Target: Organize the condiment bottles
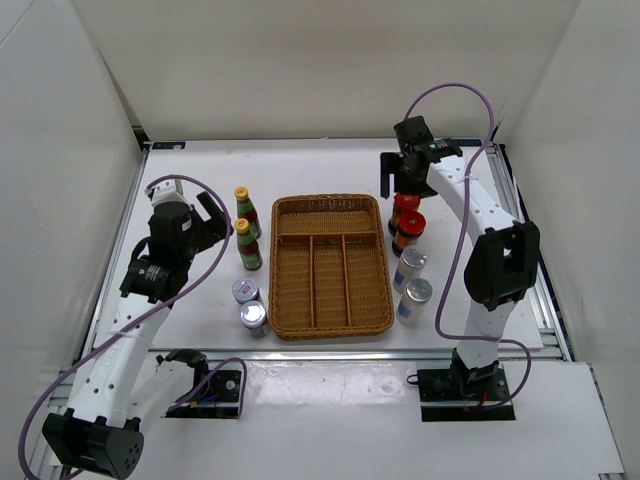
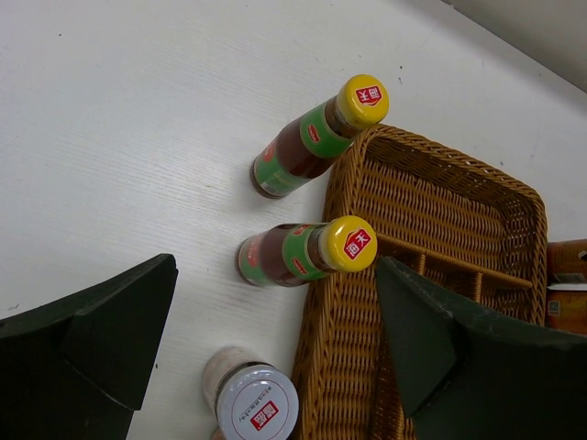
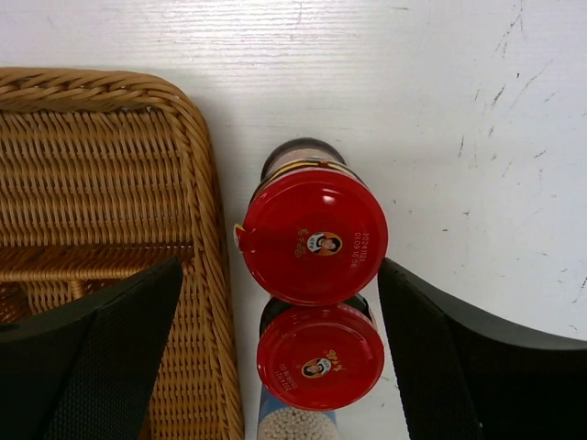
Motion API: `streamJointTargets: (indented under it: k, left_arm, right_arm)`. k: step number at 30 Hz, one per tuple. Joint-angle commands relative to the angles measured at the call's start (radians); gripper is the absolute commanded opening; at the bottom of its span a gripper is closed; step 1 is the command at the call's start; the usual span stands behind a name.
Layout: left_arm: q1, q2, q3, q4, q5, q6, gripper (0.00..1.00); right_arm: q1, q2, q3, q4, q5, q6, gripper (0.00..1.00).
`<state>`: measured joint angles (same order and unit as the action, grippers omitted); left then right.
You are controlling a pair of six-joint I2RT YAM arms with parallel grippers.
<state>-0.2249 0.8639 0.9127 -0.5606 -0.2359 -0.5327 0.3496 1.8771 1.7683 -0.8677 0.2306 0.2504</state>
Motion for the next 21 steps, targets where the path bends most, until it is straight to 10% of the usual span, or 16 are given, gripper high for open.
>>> streamJointTargets:
  k: [1, 21]
  left_arm:
    - [-0.004, -0.009, 0.009, 0.004, -0.011, 0.0, 1.0]
    - [-0.004, 0.0, 0.009, 0.004, -0.011, 0.01, 1.0]
  right_arm:
    - [-0.004, 0.0, -0.01, 0.012, 0.026, 0.0, 0.9]
    - [-0.052, 0.093, -0.02, 0.012, -0.04, 0.02, 0.67]
